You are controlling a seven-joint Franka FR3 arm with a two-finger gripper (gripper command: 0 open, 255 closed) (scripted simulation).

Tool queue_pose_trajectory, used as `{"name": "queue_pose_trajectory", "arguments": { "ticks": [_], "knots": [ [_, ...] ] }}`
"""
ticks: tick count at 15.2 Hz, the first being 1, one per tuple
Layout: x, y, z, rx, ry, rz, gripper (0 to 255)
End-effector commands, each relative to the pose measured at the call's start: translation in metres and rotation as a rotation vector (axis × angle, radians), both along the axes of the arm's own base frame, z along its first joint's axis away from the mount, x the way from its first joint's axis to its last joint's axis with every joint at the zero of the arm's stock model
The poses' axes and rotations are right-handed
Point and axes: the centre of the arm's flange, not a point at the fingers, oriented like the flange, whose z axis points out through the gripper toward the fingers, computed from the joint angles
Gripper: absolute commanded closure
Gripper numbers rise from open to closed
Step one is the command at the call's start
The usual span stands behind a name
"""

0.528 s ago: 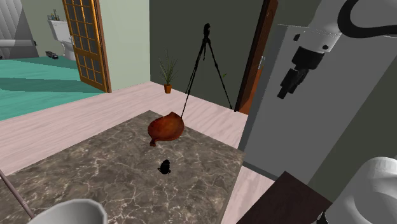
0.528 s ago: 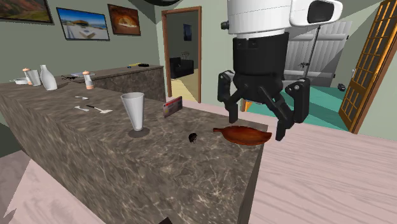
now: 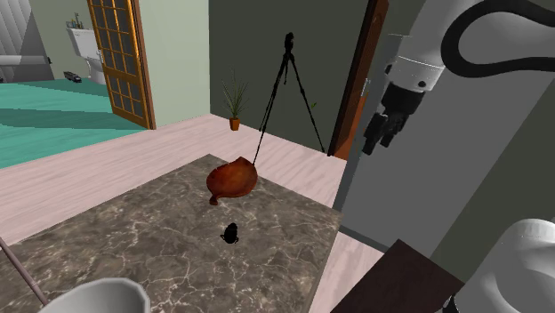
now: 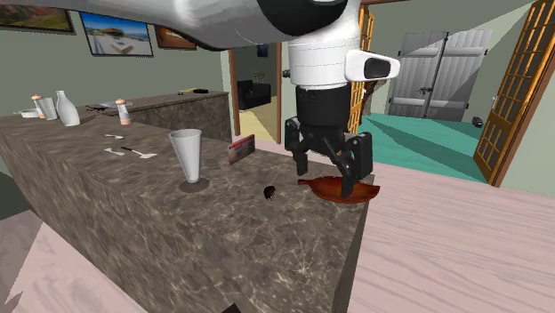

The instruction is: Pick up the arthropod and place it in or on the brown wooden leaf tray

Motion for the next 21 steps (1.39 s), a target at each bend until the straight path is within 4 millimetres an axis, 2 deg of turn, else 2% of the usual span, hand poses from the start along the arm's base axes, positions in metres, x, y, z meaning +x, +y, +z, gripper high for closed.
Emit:
{"name": "queue_pose_trajectory", "arguments": {
  "ticks": [1, 21],
  "knots": [
    [0.009, 0.02, -0.013, 0.007, 0.008, -0.023, 0],
    [0.105, 0.225, -0.145, 0.069, 0.095, -0.229, 0]
  ]
}}
